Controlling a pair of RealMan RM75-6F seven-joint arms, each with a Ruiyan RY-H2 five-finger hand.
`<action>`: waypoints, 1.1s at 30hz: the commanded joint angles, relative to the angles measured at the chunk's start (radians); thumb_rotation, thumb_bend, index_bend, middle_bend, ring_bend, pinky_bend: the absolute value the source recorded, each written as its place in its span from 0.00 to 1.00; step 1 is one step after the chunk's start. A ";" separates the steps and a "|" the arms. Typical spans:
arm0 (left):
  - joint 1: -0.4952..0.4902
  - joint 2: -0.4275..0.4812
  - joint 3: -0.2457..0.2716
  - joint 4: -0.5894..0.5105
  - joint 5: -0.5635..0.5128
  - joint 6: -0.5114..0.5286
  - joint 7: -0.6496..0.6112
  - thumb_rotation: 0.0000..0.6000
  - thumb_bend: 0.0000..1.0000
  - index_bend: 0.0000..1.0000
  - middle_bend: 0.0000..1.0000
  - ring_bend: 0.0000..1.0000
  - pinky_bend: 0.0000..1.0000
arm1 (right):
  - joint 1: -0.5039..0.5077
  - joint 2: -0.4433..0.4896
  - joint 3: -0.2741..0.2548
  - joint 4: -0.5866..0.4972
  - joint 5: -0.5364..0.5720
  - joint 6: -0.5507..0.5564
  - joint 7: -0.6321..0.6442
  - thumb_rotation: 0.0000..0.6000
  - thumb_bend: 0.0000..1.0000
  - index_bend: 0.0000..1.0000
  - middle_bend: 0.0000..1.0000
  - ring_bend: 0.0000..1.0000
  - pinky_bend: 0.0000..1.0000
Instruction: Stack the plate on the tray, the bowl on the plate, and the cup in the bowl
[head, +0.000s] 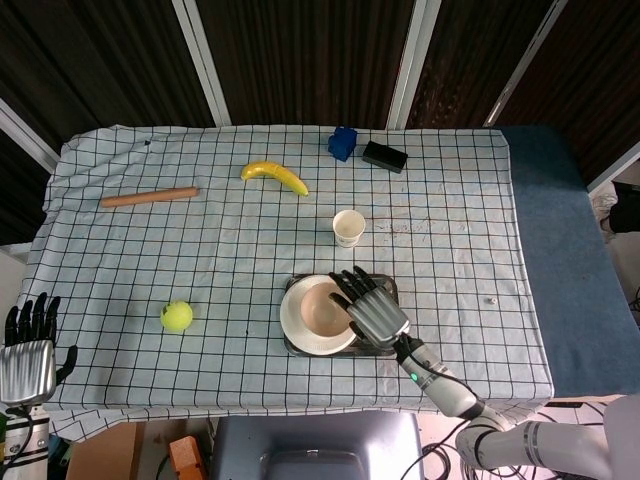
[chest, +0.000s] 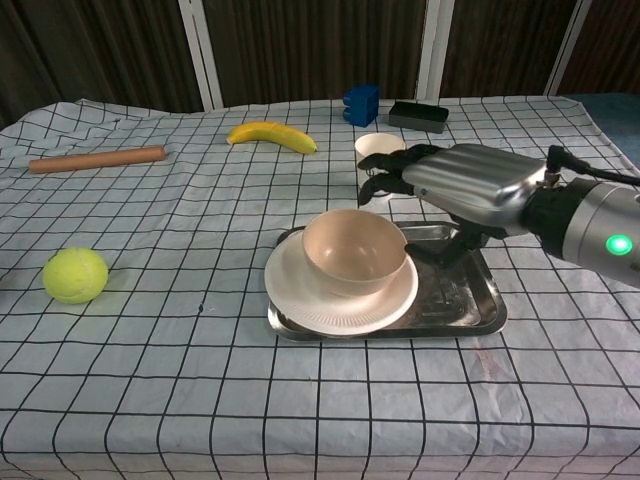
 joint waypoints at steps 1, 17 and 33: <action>0.000 -0.001 0.000 0.001 0.001 -0.001 0.000 1.00 0.33 0.00 0.00 0.00 0.00 | -0.014 0.064 0.016 -0.038 0.026 0.014 0.033 1.00 0.36 0.16 0.00 0.00 0.00; -0.001 -0.005 -0.016 0.046 -0.031 -0.041 -0.045 1.00 0.33 0.00 0.00 0.00 0.00 | 0.128 -0.099 0.214 0.370 0.273 0.028 -0.032 1.00 0.28 0.21 0.00 0.00 0.00; -0.013 -0.007 -0.027 0.073 -0.052 -0.081 -0.063 1.00 0.33 0.00 0.00 0.00 0.00 | 0.265 -0.306 0.215 0.674 0.328 -0.065 -0.062 1.00 0.27 0.29 0.00 0.00 0.00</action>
